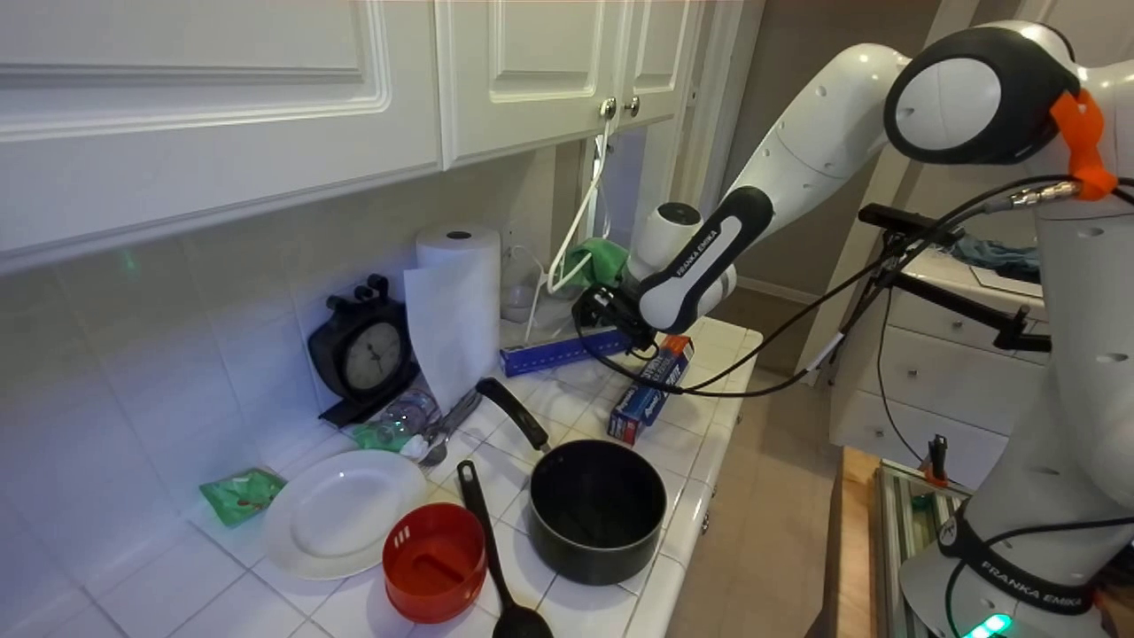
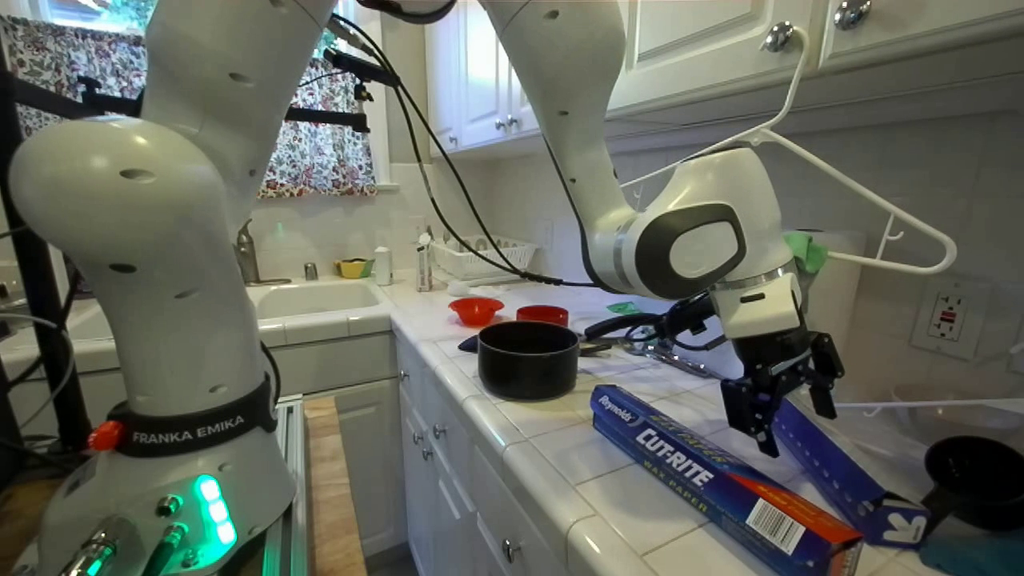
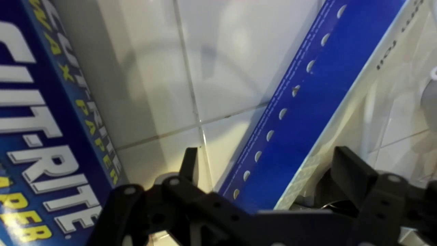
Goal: Turn the blue in the front to be in a horizontal line and put the other blue box on top of it
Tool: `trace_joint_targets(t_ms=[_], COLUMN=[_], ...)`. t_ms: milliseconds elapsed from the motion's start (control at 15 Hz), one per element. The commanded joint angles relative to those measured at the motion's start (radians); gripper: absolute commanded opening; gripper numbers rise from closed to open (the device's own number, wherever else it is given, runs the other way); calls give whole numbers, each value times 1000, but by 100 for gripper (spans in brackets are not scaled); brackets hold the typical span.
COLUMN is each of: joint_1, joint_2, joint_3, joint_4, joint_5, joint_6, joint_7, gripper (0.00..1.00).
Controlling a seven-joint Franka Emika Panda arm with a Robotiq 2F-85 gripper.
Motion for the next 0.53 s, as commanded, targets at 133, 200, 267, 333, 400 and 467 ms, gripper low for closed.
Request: trace_joint_targets(t_ms=[133,200,267,333,400,467], joint_1=[-192,-216,-236,-261,-276,-335], joint_2=[32,40,43,48,53,61], joint_3=[222,249,272,299,314,364], joint_4=[43,54,64,76,88,100], joint_5=[261,300,337,374,409,370], joint_6=[45,45,36,32,17,12], joint_7=[-291,-336,-376,-419,-450,-428], gripper=[100,100,100,100,100,100])
